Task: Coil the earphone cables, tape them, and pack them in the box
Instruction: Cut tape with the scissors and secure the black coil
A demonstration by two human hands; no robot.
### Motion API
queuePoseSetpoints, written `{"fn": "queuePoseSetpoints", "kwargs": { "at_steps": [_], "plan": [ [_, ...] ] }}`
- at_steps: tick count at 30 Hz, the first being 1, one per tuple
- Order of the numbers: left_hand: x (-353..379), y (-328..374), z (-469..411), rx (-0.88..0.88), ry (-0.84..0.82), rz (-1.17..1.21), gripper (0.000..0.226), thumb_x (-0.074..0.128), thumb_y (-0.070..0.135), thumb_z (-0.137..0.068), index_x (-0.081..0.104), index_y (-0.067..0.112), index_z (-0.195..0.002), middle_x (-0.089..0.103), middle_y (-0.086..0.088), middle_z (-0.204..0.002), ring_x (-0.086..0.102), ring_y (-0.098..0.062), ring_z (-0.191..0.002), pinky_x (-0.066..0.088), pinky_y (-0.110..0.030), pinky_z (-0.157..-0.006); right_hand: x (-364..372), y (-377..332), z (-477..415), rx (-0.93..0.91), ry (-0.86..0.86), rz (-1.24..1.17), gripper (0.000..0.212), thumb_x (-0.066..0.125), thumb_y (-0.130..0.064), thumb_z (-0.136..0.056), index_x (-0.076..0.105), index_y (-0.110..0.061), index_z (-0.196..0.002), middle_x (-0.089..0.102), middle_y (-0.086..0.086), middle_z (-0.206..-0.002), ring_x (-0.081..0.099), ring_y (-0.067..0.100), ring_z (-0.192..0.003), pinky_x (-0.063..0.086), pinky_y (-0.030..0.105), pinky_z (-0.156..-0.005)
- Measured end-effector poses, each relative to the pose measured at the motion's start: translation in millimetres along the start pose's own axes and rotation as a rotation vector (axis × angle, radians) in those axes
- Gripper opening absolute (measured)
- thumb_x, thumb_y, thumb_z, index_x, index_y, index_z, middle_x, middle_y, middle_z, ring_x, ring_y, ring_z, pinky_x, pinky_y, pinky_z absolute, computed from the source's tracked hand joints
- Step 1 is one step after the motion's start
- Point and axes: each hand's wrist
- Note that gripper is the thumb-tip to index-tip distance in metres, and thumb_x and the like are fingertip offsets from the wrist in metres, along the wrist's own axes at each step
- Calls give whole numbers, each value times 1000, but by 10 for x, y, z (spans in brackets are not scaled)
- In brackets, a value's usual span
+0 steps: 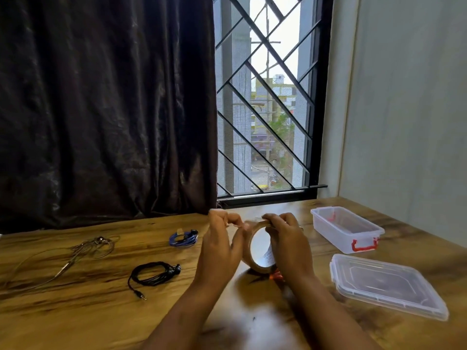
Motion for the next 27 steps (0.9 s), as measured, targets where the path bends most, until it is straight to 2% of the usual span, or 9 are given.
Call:
{"fn": "queuePoseSetpoints", "kwargs": {
  "at_steps": [3,6,10,13,14,16,18,23,27],
  "plan": [
    [-26,23,-55,-43,76,67,56,72,10,-81,32,46,-97,56,11,-94,63,-4,-85,52,-14,-70,-23,73,-17,32,4,-66,33,60,-2,-89,67,-21,-115,59,-1,-105,59,17,-92,47,15,-76],
    [5,-54,-11,-183,83,99,59,75,7,-76,28,35,-100,51,7,-104,64,-8,-89,55,-17,-68,-26,13,-18,-52,-48,-179,30,60,0,-86,69,-19,-108,57,-10,-101,57,7,-91,39,3,-77],
    [-12,-164,-40,-546,46,313,58,70,2,-80,21,18,-107,40,-8,-117,63,-18,-84,59,-30,-64,-14,-82,-24,-180,-61,-237,30,47,-18,-81,71,-17,-99,64,-3,-102,55,16,-99,39,13,-82],
    [23,-145,-61,-735,-28,558,58,63,-6,-83,20,22,-110,30,6,-111,59,-17,-88,60,-36,-65,2,-37,-27,-171,4,-171,27,48,-21,-82,70,-20,-98,57,-2,-106,42,17,-100,32,20,-77],
    [41,-146,-60,-760,-44,590,60,64,-6,-83,20,23,-112,29,6,-114,60,-19,-93,60,-36,-66,3,-19,-28,-118,5,-197,23,56,-14,-83,70,-22,-99,53,-2,-105,43,14,-96,33,19,-75],
    [54,-157,-57,-782,-56,638,64,66,-5,-81,21,26,-114,30,2,-121,59,-29,-106,59,-35,-66,-5,7,-42,-17,-34,-269,35,62,2,-82,67,-25,-104,52,-6,-92,49,3,-83,37,12,-68],
    [33,-175,-55,-793,-32,651,65,66,-8,-80,21,26,-114,36,1,-118,56,-33,-112,59,-35,-67,-17,13,-80,72,-87,-368,34,61,-2,-87,64,-28,-108,60,-7,-82,57,4,-70,40,10,-59],
    [-12,-251,-53,-818,62,696,63,62,-16,-79,22,22,-109,34,-15,-127,59,-34,-104,60,-36,-65,-27,-88,-93,138,-280,-574,28,49,-16,-94,67,-25,-114,70,-2,-106,63,8,-94,48,11,-72],
    [85,-351,11,-787,20,574,71,68,-15,-74,20,26,-106,35,4,-112,52,-36,-112,59,-42,-69,-42,-81,-53,-23,-314,-380,34,60,-33,-82,58,-45,-114,69,-11,-103,65,9,-95,52,28,-82]
  ]
}}
Point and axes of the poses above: each hand's wrist, its own z-axis away from the middle knuckle, its own x-axis out of the palm, y = z × x
